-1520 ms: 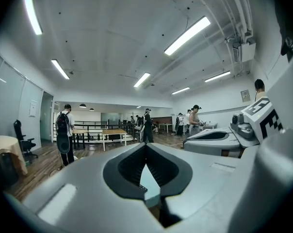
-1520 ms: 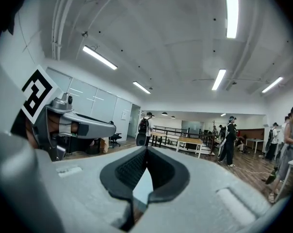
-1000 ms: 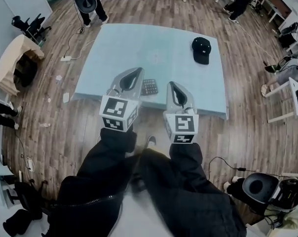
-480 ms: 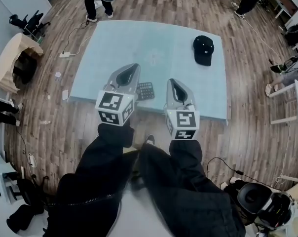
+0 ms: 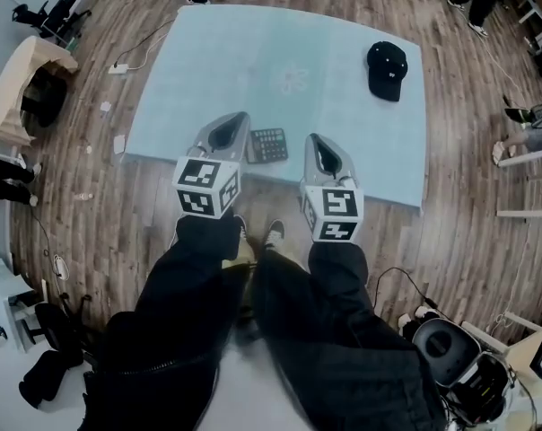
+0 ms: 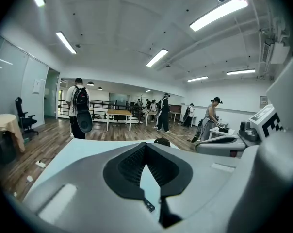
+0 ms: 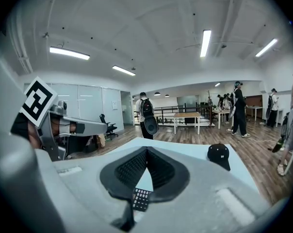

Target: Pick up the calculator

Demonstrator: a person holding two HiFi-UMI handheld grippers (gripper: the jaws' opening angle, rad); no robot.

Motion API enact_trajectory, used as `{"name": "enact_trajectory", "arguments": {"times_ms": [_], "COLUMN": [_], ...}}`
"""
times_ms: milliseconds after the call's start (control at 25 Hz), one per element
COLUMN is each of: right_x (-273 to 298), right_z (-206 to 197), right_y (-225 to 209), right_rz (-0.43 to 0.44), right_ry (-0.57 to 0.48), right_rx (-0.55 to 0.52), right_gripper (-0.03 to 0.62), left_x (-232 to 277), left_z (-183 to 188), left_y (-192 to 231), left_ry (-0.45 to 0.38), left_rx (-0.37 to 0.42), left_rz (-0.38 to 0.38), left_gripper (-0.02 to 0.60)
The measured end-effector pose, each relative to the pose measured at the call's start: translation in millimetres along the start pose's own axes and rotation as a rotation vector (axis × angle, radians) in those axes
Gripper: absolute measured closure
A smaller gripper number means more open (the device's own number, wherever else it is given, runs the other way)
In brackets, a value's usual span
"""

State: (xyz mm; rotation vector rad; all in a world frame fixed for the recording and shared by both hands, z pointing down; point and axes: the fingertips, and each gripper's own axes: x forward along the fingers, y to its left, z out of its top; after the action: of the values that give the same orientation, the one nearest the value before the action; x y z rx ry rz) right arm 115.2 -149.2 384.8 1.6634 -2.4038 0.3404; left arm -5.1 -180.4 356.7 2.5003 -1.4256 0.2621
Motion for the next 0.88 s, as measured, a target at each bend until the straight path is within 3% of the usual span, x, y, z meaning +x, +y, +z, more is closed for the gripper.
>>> {"name": "enact_trajectory", "arguments": {"times_ms": [240,440,880], "right_x": [13,33,68], "right_z": [-37,-74,-141], "right_y": [5,3,21], "right_rz": [-0.013,-0.014,0.010], "right_ry": [0.102,0.189,0.362], "right_rx": [0.028,0.086,0.105], "right_gripper": [0.594,0.594,0.592], "left_x": [15,32,35], "left_z": [-48,-98,-200], "left_y": [25,41,61], "left_ry": [0.087,0.187,0.385], "left_rx": [-0.129,-0.183,-0.278], "left_rz": [-0.008,0.001,0.009], "left_gripper": [0.584,0.584,0.584]}}
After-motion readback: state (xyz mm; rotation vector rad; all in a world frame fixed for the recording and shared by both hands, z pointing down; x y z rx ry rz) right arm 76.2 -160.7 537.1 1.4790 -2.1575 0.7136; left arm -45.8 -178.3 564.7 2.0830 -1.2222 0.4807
